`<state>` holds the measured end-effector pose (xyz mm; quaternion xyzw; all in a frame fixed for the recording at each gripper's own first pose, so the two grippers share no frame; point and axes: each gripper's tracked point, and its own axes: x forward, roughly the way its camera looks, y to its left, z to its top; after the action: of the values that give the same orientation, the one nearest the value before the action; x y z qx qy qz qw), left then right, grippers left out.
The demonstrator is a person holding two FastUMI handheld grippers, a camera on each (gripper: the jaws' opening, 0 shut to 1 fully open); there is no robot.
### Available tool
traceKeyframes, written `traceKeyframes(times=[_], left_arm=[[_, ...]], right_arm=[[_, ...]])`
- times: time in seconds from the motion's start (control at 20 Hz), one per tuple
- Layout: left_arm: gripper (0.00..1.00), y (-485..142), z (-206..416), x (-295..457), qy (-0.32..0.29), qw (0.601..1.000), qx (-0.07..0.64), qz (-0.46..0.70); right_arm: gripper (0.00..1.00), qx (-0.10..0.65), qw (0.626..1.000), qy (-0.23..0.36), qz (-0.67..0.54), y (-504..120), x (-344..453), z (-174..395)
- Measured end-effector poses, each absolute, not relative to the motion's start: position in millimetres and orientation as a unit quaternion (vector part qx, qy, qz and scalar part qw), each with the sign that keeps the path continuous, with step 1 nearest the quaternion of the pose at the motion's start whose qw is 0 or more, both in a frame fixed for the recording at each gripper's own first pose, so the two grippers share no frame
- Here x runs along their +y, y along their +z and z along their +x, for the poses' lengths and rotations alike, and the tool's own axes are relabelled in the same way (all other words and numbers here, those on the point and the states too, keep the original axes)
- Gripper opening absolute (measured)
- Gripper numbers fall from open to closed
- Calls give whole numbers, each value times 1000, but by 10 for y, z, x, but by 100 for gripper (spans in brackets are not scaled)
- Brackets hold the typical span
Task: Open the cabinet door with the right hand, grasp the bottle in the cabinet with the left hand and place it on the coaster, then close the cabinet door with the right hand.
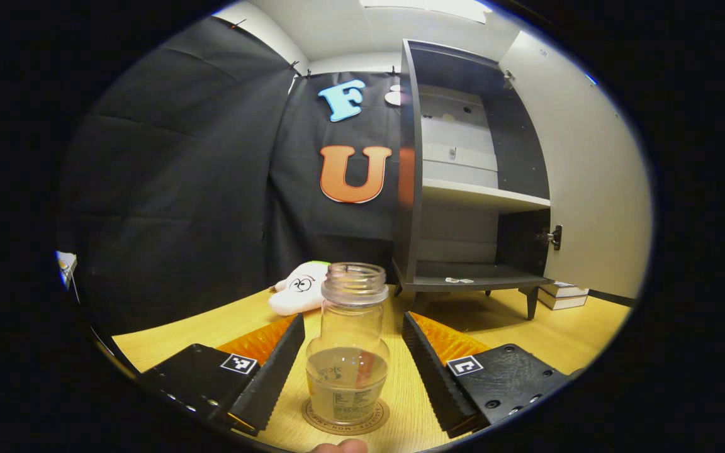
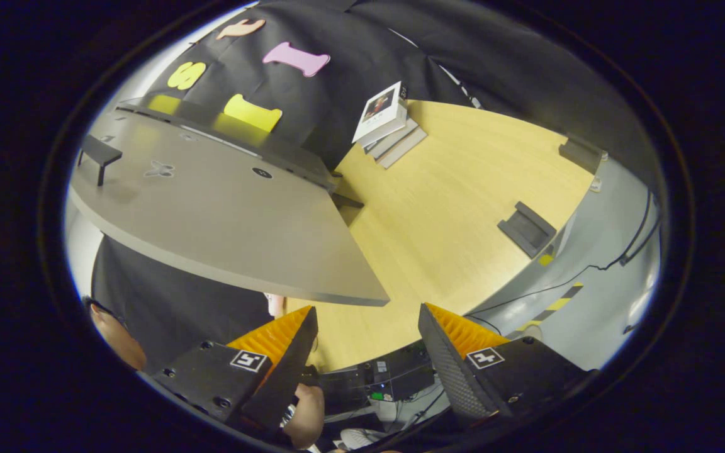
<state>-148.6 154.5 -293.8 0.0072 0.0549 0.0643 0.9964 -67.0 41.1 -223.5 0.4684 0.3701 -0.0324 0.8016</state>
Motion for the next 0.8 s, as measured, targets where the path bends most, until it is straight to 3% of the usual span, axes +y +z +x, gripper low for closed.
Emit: traceKeyframes(times=[0.2,0.35,0.6,0.8], left_arm=[[95,-2455,-1532,1387,49,996,7,69],[96,-2077,-1527,1282,33,995,-20,95],[96,-1208,-1496,1097,22,992,-53,115],[95,-493,-1460,522,-16,992,-70,108]], right_arm=[[100,358,815,-92,445,-2368,-32,-639],[100,385,835,-98,381,-2408,-106,-708],[100,402,874,-58,265,-2155,-102,-569],[100,320,882,-8,347,-1728,65,-65]])
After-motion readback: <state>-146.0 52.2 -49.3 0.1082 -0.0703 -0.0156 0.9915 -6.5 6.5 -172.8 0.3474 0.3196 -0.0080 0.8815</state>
